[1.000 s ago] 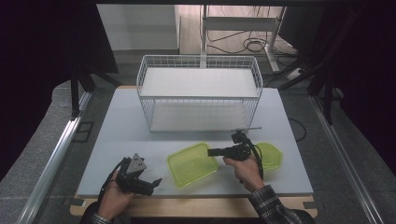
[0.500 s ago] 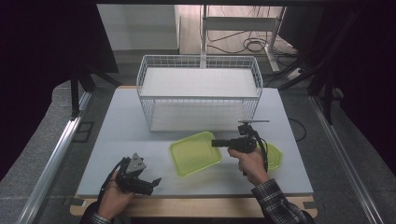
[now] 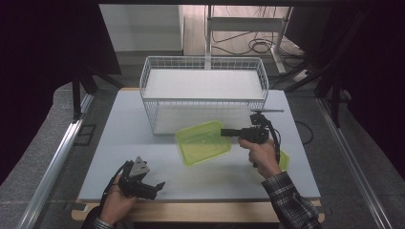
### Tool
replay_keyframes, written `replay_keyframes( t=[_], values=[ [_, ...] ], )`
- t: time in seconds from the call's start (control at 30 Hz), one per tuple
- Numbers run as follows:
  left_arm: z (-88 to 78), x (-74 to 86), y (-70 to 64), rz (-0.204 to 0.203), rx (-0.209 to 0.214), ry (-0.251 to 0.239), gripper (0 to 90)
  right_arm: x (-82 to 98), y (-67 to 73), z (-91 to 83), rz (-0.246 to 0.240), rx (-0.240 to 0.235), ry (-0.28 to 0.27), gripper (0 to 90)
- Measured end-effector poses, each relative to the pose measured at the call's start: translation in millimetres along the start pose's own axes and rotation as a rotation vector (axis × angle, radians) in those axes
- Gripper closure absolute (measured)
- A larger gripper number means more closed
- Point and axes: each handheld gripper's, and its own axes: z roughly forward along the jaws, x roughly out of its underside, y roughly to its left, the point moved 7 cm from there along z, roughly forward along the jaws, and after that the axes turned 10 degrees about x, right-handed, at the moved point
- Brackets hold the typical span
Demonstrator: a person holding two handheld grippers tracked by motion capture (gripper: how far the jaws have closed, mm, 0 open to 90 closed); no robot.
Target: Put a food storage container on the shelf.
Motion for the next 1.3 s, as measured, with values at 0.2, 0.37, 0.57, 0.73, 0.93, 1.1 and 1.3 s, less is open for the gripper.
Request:
replay_keyframes(
  t=[0.2, 0.37, 0.57, 0.73, 0.93, 1.1, 1.3],
  values=[
    [0.1, 0.2, 0.2, 0.001, 0.0, 0.003, 1.0, -13.1, 6.4, -6.7, 0.006, -0.013, -0.017, 79.6],
    [0.0, 0.4, 0.4, 0.0, -0.001, 0.004, 1.0, -25.7, 12.5, -12.5, 0.008, -0.021, -0.038, 79.7],
    [0.2, 0.7, 0.6, 0.0, 0.0, 0.006, 1.0, -41.2, 20.5, -20.5, 0.006, -0.025, -0.064, 79.7],
    [0.0, 0.6, 0.9, 0.001, -0.002, 0.006, 1.0, -53.5, 25.8, -26.8, 0.003, -0.025, -0.087, 79.7],
    [-0.4, 0.2, 1.9, -0.006, -0.002, -0.003, 0.9, -72.7, 31.6, -33.6, 0.005, -0.02, -0.118, 79.7],
    [-0.6, 0.2, 2.2, -0.008, 0.0, -0.004, 0.8, -86.5, 35.0, -36.3, -0.004, -0.001, -0.142, 79.6],
    [-0.4, 0.4, 2.5, -0.009, 0.0, -0.003, 0.8, -106.2, 38.4, -36.0, -0.014, 0.04, -0.181, 79.6]
  ],
)
